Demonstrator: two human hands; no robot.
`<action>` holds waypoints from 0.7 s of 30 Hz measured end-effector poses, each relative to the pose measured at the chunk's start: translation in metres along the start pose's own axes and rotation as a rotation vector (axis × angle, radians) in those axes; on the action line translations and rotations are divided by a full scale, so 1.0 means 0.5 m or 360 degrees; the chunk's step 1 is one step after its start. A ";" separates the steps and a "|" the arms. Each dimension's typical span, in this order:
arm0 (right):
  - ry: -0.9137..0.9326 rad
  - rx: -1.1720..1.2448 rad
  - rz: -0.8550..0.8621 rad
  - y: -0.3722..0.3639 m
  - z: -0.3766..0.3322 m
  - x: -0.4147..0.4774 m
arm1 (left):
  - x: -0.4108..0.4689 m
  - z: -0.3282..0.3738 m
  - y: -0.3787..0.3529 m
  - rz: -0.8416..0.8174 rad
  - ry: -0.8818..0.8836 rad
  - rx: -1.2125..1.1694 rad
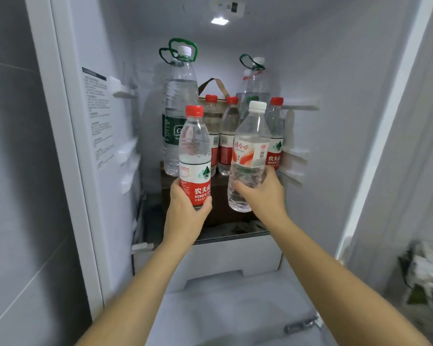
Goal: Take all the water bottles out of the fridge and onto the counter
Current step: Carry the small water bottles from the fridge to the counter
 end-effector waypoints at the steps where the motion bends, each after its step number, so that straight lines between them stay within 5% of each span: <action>1: -0.0035 -0.0015 -0.0009 -0.001 0.018 -0.013 | -0.014 -0.007 -0.010 -0.0036 0.0028 -0.0010; 9: -0.0218 -0.0061 -0.0009 -0.037 0.142 -0.065 | -0.050 -0.066 -0.060 -0.0125 0.0297 -0.0002; 21: -0.0257 0.0020 -0.0031 -0.054 0.184 -0.020 | -0.053 -0.110 -0.067 -0.0095 0.0313 0.0101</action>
Point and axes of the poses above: each hand's wrist, its own x-axis towards the middle knuckle, its own y-axis out of the back of the hand, z = x × y, the point moved 1 cm from there along x, towards the middle knuckle, and after that the axes turned 15 degrees about -z, right-handed, at the moved point
